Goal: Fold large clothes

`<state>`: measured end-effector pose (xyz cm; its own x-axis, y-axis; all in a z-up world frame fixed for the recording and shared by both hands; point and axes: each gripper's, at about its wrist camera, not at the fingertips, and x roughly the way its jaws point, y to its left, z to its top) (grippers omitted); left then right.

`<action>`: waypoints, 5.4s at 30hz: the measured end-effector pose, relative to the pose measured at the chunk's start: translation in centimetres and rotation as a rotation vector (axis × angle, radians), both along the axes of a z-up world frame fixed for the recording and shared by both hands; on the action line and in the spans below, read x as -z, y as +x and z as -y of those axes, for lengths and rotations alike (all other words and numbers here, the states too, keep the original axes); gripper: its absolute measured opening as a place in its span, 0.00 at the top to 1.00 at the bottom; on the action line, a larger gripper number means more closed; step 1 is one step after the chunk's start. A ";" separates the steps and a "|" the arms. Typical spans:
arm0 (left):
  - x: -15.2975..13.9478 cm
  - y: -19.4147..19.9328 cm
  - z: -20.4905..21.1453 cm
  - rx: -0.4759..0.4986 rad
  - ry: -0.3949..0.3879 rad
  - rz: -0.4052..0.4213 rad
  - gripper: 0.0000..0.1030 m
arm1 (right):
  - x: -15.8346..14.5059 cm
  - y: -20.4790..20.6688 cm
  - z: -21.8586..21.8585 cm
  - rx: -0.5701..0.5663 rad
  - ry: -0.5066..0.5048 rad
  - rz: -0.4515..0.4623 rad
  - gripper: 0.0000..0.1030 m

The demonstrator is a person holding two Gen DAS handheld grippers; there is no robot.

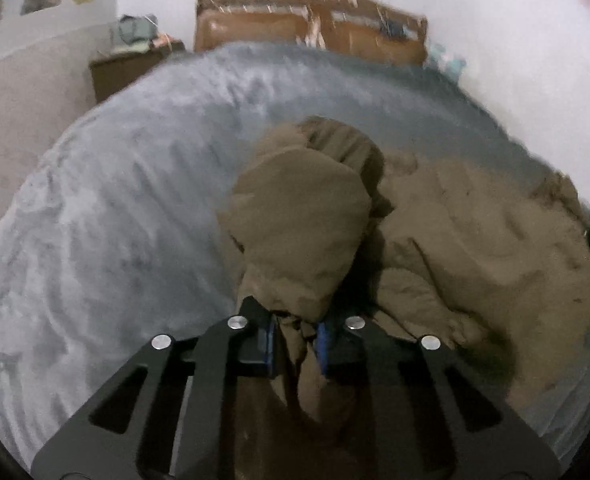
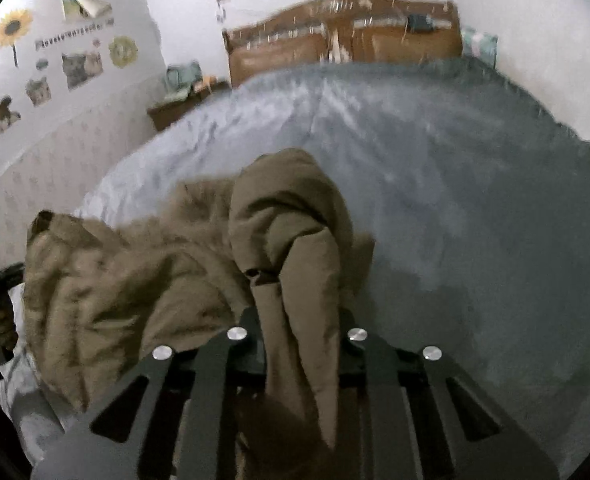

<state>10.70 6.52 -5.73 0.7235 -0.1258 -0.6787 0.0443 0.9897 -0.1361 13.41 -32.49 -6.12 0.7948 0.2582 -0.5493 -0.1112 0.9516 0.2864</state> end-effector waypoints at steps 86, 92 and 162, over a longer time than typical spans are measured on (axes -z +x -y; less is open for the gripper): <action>1.9 3.5 8.7 -0.081 0.235 -0.061 0.41 | 4.2 4.7 -9.9 0.004 -0.071 -0.179 0.46; 1.8 4.7 7.8 -0.100 0.195 -0.041 1.00 | 2.7 4.7 -10.0 0.000 -0.087 -0.114 0.82; 4.2 6.1 6.1 -0.335 0.324 0.022 0.03 | 6.7 10.6 -8.4 0.254 -0.194 -0.055 0.02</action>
<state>16.75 0.44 -9.90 0.7029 0.3337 -0.6281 -0.2859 0.9412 0.1801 24.03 -24.06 -12.85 0.7883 -0.0583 -0.6125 0.1469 0.9845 0.0954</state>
